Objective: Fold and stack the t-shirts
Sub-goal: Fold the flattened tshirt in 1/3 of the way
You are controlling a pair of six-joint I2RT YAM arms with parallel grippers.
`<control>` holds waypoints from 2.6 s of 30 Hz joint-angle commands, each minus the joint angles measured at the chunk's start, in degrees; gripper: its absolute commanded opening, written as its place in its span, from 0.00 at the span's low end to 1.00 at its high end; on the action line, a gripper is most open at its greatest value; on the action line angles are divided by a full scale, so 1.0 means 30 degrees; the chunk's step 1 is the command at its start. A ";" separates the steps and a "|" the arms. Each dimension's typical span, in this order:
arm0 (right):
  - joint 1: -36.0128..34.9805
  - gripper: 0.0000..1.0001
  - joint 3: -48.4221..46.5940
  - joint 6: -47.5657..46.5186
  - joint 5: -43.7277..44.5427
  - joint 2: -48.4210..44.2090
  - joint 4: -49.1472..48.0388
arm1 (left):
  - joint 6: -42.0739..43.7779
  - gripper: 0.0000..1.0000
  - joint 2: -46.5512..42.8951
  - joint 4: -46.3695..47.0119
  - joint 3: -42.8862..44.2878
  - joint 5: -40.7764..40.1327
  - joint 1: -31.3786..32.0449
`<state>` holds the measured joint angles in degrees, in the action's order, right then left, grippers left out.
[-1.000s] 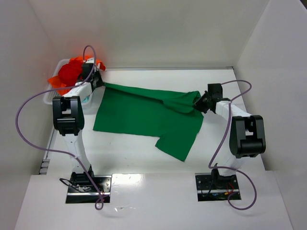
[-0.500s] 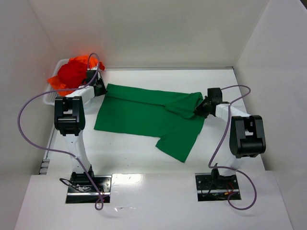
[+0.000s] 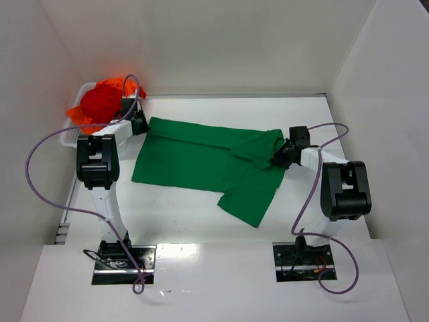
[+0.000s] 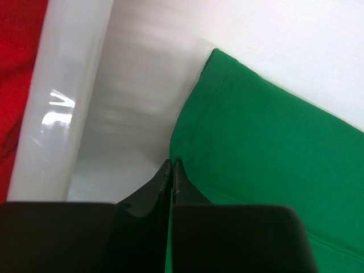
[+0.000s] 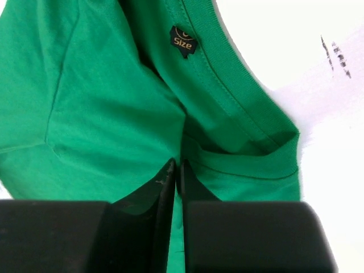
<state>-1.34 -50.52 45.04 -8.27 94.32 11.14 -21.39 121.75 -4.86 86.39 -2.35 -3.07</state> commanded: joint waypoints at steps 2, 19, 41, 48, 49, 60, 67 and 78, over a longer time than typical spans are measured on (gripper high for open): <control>0.0184 0.18 -0.0441 -0.0422 0.0383 0.0375 -0.0284 | -0.0195 0.00 0.0490 -0.0252 0.0762 -0.0682 -0.0295; 0.0360 0.49 -0.6269 -0.2121 0.1674 0.1573 0.0477 | 0.0479 1.00 -0.1412 -0.1514 0.2786 0.1660 0.0905; 0.0741 0.00 -1.0198 -0.3379 0.2523 0.8486 0.1854 | 0.0891 1.00 -0.2235 -0.0928 0.1995 0.4768 0.3455; 0.1093 0.00 -1.3532 -0.4346 0.2699 1.0857 0.2909 | 0.0684 0.98 -0.1678 -0.1309 0.1760 0.3949 0.3455; 0.1093 0.00 -1.4004 -0.4580 0.2467 1.1182 0.3373 | 0.0684 0.98 -0.1678 -0.1309 0.1760 0.3947 0.3455; 0.1268 0.00 -2.3431 -0.5373 0.2289 1.5929 0.5839 | 0.0684 0.96 -0.1678 -0.1865 0.1206 0.3127 0.3455; 0.1620 0.03 -2.4589 -0.5549 0.1120 1.5585 0.6457 | 0.0508 0.91 -0.2468 -0.1865 0.0561 0.3127 0.3455; 0.1796 0.51 -1.6098 -0.5168 0.0736 0.5565 0.3612 | -0.1306 0.91 -0.6070 -0.1865 -0.1695 0.2951 0.3455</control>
<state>3.79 -101.49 29.56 -6.24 120.64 26.24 -22.65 108.29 -11.97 82.48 6.61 7.49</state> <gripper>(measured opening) 0.496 0.908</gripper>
